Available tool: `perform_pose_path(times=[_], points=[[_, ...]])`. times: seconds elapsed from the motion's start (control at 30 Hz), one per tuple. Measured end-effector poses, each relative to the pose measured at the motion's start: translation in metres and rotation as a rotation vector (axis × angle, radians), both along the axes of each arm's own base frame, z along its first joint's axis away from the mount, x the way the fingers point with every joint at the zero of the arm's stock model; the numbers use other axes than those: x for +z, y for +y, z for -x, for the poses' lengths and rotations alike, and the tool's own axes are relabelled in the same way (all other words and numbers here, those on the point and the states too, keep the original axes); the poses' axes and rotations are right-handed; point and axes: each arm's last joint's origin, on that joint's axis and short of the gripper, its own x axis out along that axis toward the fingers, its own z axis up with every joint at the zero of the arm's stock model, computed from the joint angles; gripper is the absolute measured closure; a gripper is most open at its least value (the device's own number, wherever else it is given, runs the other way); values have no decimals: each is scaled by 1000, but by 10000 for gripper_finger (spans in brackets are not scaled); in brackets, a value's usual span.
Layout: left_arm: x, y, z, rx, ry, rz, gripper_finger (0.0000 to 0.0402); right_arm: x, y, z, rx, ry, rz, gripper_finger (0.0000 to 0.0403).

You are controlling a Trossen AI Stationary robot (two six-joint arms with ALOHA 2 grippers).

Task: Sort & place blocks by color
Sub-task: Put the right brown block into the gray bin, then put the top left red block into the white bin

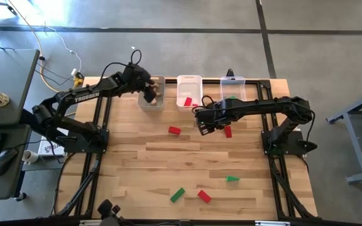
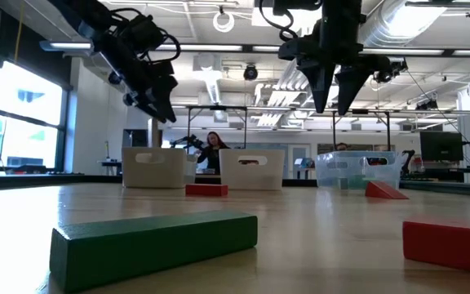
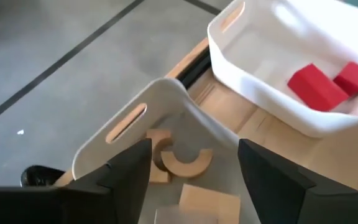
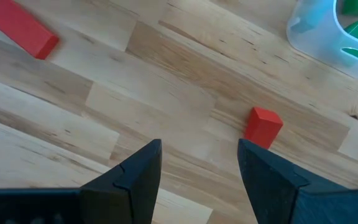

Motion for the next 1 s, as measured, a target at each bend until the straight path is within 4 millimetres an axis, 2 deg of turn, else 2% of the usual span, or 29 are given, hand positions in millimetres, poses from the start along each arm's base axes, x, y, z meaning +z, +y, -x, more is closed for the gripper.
perform_pose_path(times=[0.17, 0.33, 0.47, 0.8, 1.0], points=[[17, 4, -3, -10, -6, -32, 171, 0, 0, 0, -2, 0, 2, 206], [39, 3, -2, -3, 61, -12, 171, 0, -1, 0, -3, 1, 6, 206], [48, 1, 0, -23, 111, 13, 171, 0, -1, 0, -3, 2, 14, 206], [40, -10, 10, -24, 234, 163, 172, 0, -1, 1, 38, 15, 34, 206], [43, -19, 11, -69, 164, 235, 172, 0, -8, 2, 21, 29, 21, 206]])
